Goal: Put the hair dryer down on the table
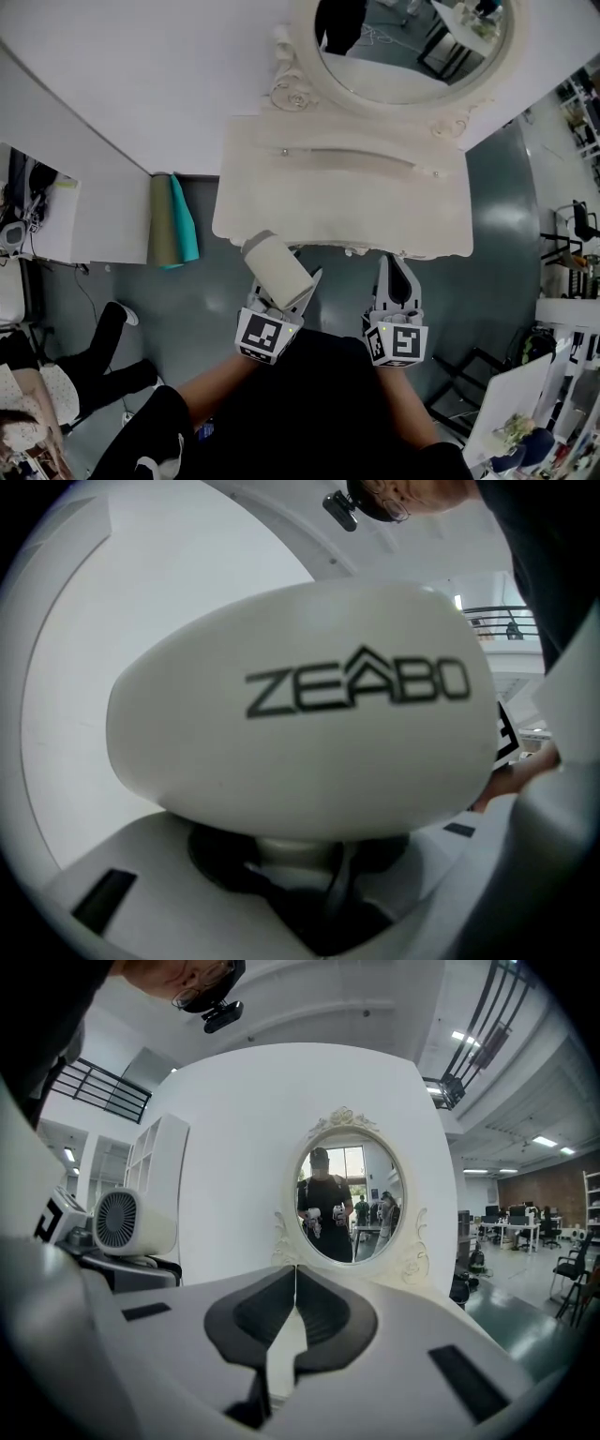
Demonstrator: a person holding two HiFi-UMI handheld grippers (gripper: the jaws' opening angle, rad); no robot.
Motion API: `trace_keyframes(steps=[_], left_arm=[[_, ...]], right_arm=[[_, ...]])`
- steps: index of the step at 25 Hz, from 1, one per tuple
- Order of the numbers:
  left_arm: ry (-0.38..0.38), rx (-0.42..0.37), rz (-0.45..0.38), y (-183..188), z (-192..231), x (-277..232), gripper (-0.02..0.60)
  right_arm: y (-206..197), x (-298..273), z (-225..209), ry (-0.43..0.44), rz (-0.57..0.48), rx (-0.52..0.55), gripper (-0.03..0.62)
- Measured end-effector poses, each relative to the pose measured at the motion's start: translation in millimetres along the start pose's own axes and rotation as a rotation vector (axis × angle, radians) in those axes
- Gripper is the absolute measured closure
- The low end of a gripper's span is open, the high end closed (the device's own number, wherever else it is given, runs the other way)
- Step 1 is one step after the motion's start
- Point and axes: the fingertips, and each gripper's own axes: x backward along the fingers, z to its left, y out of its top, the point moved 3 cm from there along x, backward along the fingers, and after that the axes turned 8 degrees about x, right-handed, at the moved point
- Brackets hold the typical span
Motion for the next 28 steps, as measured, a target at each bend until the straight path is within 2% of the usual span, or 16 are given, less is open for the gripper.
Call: trace_keyframes(steps=[6, 13, 18, 23, 28], left_arm=[[0.030, 0.038, 0.017, 0.7, 33.7, 1.0, 0.390], [0.053, 0.060, 0.022, 2.6, 57.7, 2.3, 0.390], [0.076, 0.074, 0.020, -2.3, 62.9, 5.1, 0.390], [0.086, 0.080, 0.033, -10.3, 56.6, 0.4, 0.390], [0.102, 0.069, 0.056, -15.3, 56.1, -15.2, 0.390]], right_arm=[[-12.3, -13.1, -0.2, -0.009, 0.044, -0.055, 0.576], [-20.8, -29.8, 7.2, 0.016, 0.063, -0.046, 0.576], [-24.0, -30.2, 9.1, 0.023, 0.074, -0.043, 0.576], [-26.3, -33.1, -4.7, 0.013, 0.067, -0.057, 0.576], [-28.2, -51.1, -14.2, 0.038, 0.051, -0.052, 0.576]])
